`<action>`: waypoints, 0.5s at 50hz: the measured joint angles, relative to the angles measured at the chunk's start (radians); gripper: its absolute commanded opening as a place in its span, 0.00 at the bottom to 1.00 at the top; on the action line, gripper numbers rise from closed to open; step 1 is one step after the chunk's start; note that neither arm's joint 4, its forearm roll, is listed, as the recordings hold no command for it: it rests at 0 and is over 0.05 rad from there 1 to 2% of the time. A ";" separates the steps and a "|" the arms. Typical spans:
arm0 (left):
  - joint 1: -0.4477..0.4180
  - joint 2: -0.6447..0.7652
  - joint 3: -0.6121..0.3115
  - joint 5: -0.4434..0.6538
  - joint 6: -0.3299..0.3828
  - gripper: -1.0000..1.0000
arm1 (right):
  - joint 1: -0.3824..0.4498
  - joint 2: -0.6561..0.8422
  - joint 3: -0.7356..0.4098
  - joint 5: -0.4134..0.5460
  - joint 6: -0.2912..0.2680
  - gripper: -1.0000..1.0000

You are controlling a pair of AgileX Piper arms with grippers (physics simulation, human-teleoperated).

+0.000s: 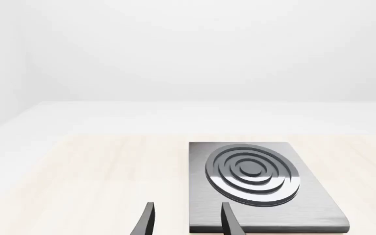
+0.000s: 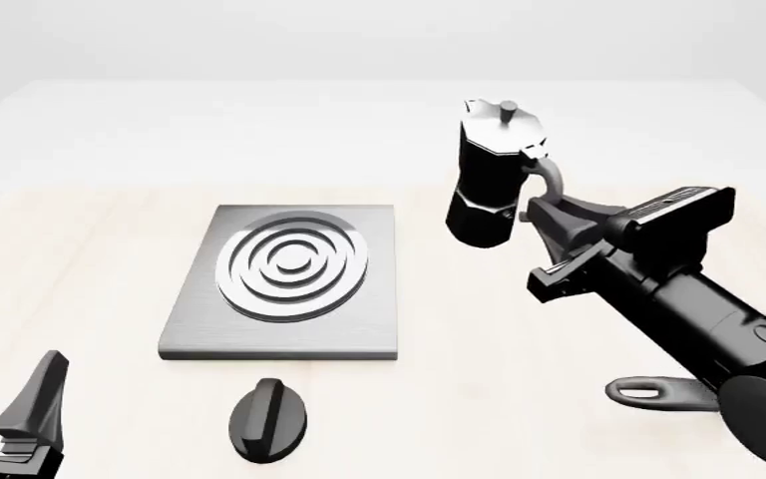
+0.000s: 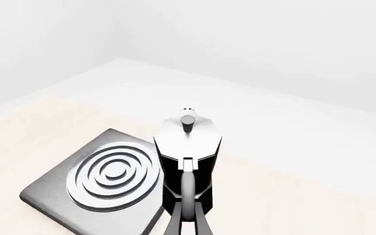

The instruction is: Put the moka pot on the stove.

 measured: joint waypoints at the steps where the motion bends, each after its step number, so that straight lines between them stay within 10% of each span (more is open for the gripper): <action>1: 0.000 0.000 0.000 0.000 0.000 1.00 | 0.002 0.005 -0.006 -0.001 -0.001 0.00; 25: 0.000 0.000 0.000 0.000 0.000 1.00 | 0.055 0.145 -0.144 -0.014 -0.017 0.00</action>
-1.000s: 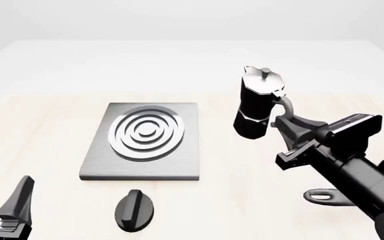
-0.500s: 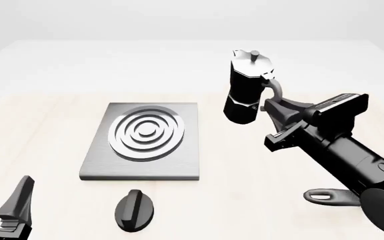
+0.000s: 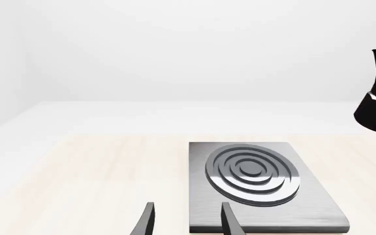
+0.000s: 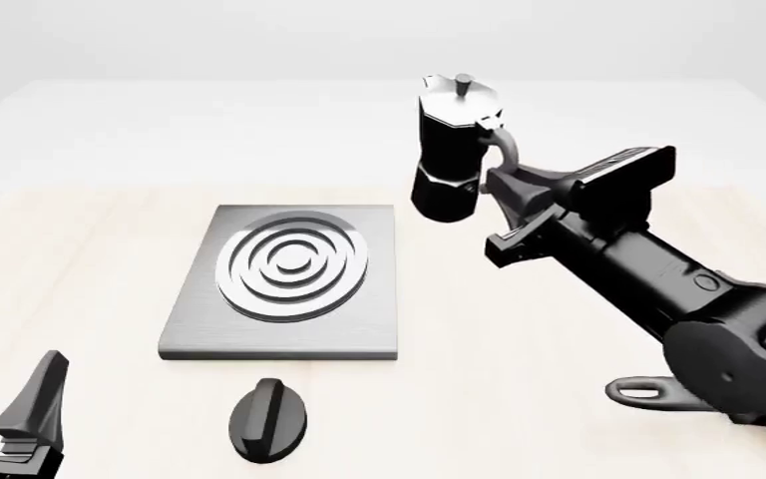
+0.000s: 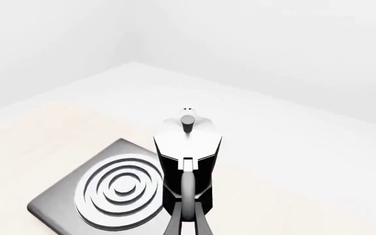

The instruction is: Put the moka pot on the stove.

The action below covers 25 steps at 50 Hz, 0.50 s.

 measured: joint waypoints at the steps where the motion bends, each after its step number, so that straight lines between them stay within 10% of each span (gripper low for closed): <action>1: 0.000 0.000 0.000 0.000 0.000 1.00 | 0.002 0.007 -0.007 0.000 -0.001 0.00; 25: 0.000 0.000 0.000 0.000 0.000 1.00 | 0.078 0.184 -0.150 -0.024 0.006 0.00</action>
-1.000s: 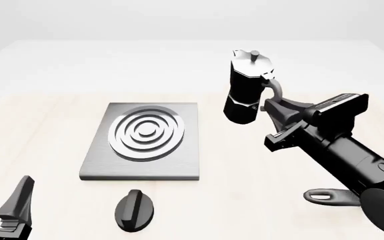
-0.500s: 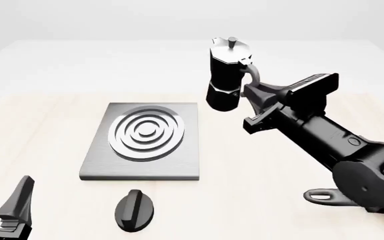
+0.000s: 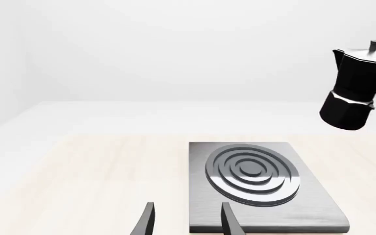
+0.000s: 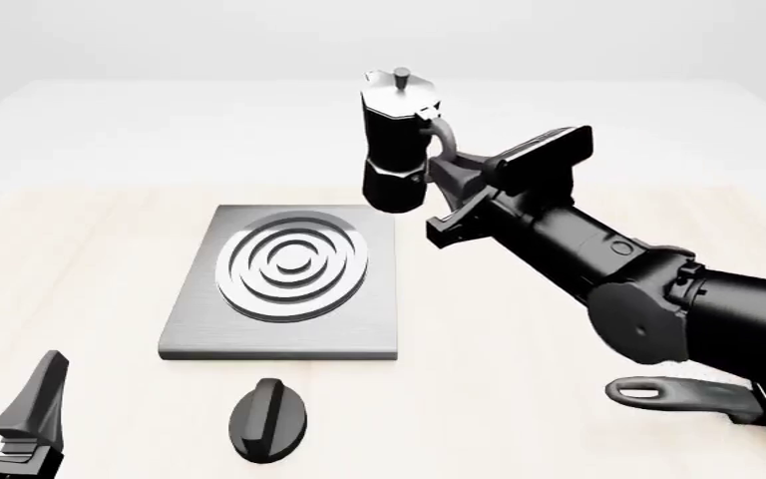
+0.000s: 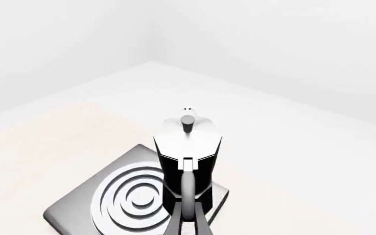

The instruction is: Put the moka pot on the stove.

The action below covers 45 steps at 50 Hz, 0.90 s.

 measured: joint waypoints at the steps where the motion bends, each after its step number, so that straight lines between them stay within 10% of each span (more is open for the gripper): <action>1: 0.000 0.000 0.000 0.000 0.000 1.00 | 0.003 0.008 -0.005 -0.002 0.001 0.00; 45: 0.000 0.000 0.000 0.000 0.000 1.00 | 0.084 0.290 -0.213 -0.038 0.030 0.00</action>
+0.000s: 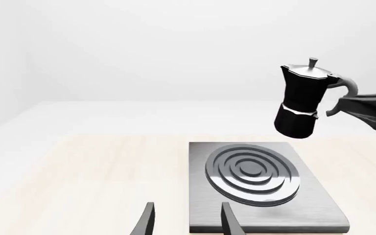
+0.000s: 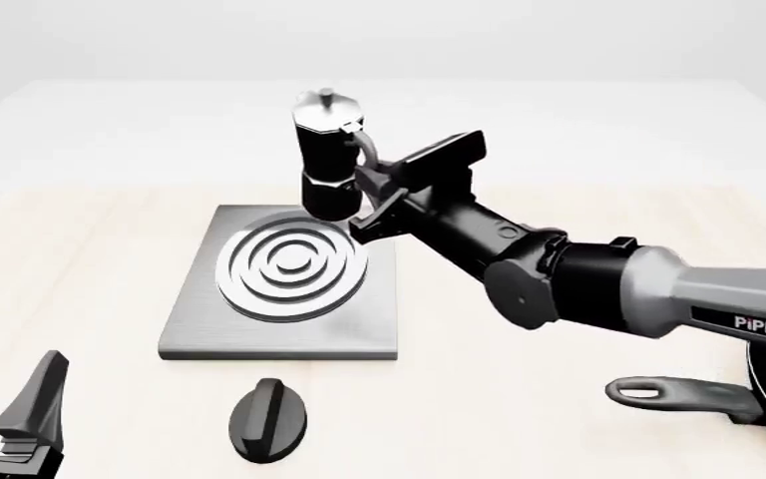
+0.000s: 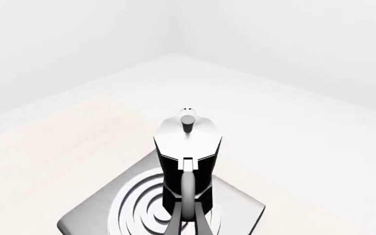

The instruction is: Put the moka pot on the stove.

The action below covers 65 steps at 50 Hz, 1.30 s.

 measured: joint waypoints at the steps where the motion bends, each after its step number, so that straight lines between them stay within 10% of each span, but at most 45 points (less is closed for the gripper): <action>1: 0.000 0.000 0.000 0.000 0.000 1.00 | 0.001 0.005 -0.004 -0.001 0.001 0.00; 65: 0.000 0.000 0.000 0.000 0.000 1.00 | 0.035 0.249 -0.158 -0.024 0.051 0.00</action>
